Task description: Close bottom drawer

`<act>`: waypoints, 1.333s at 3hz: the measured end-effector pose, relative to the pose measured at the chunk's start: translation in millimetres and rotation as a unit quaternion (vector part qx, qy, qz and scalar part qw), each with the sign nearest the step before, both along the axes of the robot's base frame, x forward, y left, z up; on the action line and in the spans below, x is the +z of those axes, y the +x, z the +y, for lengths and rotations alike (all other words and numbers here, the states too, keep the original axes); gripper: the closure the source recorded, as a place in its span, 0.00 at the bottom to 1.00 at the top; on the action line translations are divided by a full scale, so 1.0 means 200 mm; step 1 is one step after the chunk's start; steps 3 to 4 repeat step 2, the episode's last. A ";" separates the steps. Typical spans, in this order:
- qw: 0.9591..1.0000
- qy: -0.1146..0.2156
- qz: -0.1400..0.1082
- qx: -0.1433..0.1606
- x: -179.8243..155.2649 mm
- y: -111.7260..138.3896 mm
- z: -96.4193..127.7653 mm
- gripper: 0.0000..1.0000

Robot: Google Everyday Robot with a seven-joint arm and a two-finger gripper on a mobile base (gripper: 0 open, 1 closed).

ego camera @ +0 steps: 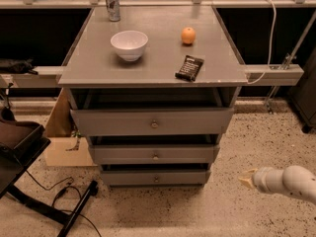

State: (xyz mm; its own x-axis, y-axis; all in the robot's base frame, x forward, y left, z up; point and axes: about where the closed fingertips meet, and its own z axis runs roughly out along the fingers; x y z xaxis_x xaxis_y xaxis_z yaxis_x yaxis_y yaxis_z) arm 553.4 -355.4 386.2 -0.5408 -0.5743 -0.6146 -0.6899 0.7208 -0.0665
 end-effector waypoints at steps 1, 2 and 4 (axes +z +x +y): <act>0.999 -0.040 -0.018 -0.016 0.34 -0.07 0.05 1.00; 0.998 -0.058 -0.038 0.008 0.66 -0.23 0.26 0.92; 0.998 -0.058 -0.038 0.008 0.66 -0.23 0.26 0.92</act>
Offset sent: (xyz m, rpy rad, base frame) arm -0.2762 0.2319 0.0796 -0.1051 0.1894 0.3711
